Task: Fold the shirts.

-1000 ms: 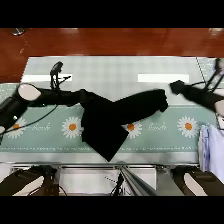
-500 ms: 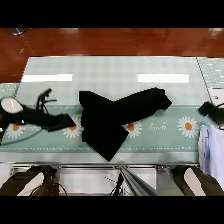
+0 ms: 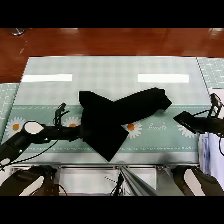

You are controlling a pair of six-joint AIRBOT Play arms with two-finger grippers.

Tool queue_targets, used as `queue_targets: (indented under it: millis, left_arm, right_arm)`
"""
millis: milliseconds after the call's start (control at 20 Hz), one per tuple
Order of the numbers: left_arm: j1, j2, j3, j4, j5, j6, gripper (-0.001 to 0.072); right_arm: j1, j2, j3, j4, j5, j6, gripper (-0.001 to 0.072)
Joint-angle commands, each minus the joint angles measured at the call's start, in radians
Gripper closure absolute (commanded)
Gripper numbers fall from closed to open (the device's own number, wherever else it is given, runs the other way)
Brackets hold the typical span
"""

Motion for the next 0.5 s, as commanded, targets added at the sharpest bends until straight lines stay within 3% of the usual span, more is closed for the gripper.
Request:
queue_targets:
  millis: [0,50,450]
  left_arm:
    - [-0.093,-0.021,0.009,-0.051,0.157,0.016,0.0472]
    - [-0.093,-0.023,0.016,-0.052,0.155,0.020,0.0670]
    - [-0.092,-0.024,0.049,-0.055,0.153,0.019,0.0674]
  right_arm:
    - [0.006,-0.023,0.004,0.042,-0.023,-0.007,0.0132]
    - [0.006,-0.051,0.016,0.054,-0.025,-0.008,0.0132]
    - [0.009,-0.411,0.277,0.192,-0.047,-0.066,0.0133]
